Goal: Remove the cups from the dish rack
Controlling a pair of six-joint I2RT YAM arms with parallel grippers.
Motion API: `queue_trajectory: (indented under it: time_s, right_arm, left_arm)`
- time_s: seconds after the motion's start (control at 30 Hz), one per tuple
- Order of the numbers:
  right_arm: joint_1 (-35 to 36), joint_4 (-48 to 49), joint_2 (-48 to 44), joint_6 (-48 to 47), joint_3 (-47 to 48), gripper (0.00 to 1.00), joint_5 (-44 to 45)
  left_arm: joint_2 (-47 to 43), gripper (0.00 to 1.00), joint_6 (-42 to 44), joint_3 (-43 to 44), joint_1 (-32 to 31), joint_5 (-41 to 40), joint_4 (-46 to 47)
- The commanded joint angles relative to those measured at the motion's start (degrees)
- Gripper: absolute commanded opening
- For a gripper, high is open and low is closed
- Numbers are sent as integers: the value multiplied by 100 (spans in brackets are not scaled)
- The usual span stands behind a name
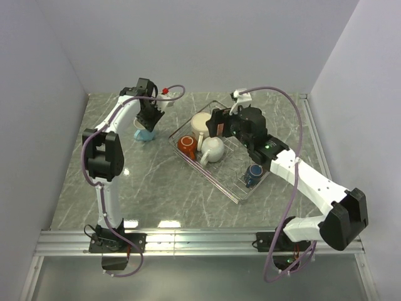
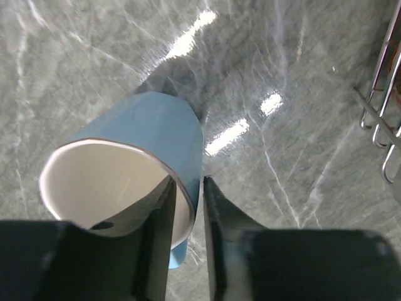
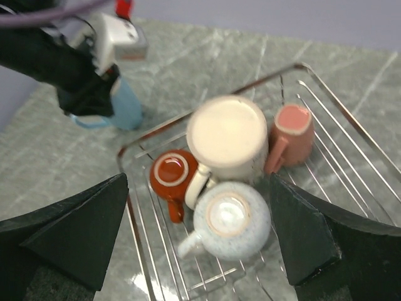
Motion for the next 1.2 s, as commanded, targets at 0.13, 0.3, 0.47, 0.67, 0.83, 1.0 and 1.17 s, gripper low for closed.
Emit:
queue_trajectory:
  time_s: [0.13, 0.3, 0.47, 0.67, 0.83, 1.0, 1.17]
  right_arm:
    - [-31, -786, 306, 149, 643, 100, 385]
    - [-31, -944, 569, 323, 897, 99, 559]
    - [13, -901, 973, 921, 1214, 91, 666]
    - [935, -1146, 1597, 1282, 1565, 88, 2174]
    - [1208, -1463, 2028, 2353, 1636, 85, 3538]
    - [1331, -1488, 2511, 2680, 1906, 81, 3847]
    - [1332, -1875, 3179, 2469, 2444, 65, 3751]
  left_arm:
    - [-177, 44, 48, 352, 10, 140, 44]
    - [-396, 59, -75, 449, 10, 237, 105]
    - [-756, 66, -567, 502, 10, 263, 482]
    - [-1336, 66, -1156, 81, 19, 263, 1053]
    - [-1732, 67, -1341, -402, 45, 333, 1327]
    - [-2014, 67, -1394, -675, 63, 333, 1564]
    - [-2163, 66, -1315, -878, 72, 518, 1599]
